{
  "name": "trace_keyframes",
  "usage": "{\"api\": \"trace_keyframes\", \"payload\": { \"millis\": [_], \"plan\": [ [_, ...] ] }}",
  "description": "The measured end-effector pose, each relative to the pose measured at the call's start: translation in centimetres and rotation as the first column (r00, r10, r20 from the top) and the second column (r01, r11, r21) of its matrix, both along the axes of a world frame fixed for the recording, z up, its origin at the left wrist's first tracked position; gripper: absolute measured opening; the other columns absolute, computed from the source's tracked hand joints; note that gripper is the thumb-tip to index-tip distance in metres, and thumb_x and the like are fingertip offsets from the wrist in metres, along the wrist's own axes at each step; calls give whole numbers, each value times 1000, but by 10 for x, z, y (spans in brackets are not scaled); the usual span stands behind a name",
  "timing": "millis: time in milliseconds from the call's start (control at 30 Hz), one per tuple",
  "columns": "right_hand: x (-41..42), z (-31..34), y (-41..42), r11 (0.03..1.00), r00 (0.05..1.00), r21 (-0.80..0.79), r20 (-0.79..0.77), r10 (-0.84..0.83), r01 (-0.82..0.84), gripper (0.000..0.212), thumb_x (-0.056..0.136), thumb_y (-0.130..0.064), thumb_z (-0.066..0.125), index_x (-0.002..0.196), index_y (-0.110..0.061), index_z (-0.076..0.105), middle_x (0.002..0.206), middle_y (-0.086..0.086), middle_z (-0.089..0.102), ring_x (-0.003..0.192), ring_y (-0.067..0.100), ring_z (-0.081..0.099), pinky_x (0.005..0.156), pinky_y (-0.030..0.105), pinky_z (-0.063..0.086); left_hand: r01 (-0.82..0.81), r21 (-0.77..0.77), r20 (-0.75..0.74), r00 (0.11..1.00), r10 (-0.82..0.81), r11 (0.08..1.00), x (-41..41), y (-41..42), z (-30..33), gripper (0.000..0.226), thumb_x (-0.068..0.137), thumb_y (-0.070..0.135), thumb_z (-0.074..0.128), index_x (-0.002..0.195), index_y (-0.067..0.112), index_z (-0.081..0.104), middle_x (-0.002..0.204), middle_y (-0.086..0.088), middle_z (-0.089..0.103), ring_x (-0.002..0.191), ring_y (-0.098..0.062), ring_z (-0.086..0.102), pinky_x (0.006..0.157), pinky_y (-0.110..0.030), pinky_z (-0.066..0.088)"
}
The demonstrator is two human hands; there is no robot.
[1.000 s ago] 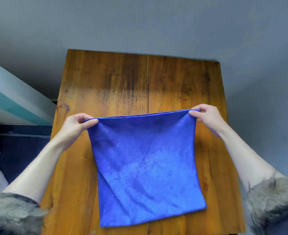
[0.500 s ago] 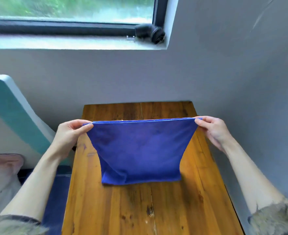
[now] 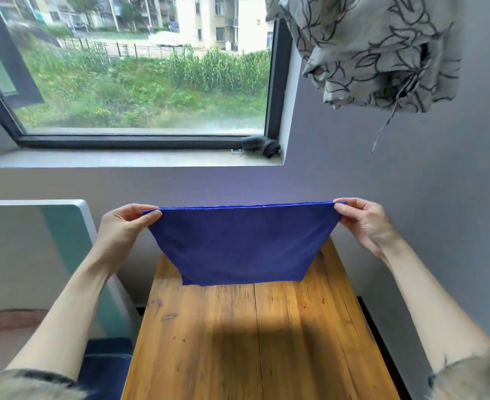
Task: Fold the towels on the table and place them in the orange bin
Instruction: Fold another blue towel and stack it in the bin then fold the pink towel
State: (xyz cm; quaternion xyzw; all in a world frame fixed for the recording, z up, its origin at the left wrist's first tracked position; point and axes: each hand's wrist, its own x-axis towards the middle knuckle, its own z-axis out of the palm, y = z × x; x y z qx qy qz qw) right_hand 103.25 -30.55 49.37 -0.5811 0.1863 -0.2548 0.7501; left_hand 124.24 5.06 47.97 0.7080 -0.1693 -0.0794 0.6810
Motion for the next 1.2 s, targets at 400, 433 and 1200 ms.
{"api": "trace_keyframes", "payload": {
  "millis": [400, 433, 1200],
  "plan": [
    [10, 10, 0, 963, 979, -268, -201, -33, -22, 18, 85, 3, 60, 87, -13, 69, 69, -7, 70, 71, 10, 60, 74, 20, 48, -31, 46, 69, 997, 28, 998, 7, 5, 13, 20, 79, -1, 68, 85, 18, 67, 62, 13, 66, 61, 3, 59, 65, -6, 46],
    [10, 11, -1, 953, 974, -302, -223, -44, -26, 17, 85, 2, 61, 83, -14, 69, 71, -5, 70, 72, 11, 57, 72, 21, 45, -26, 69, 84, 996, 20, 997, 7, 6, 12, 22, 79, 0, 68, 90, 19, 68, 63, 12, 66, 61, 4, 58, 66, -5, 46],
    [8, -10, 7, 944, 872, -273, -488, 31, -186, 12, 89, -1, 58, 84, -10, 63, 80, 6, 63, 67, 11, 59, 56, 15, 53, 205, 148, -190, 966, -175, 968, 11, 17, -19, 8, 82, 6, 68, 76, 9, 71, 68, 2, 69, 62, -8, 61, 60, -16, 53]
  ]
}}
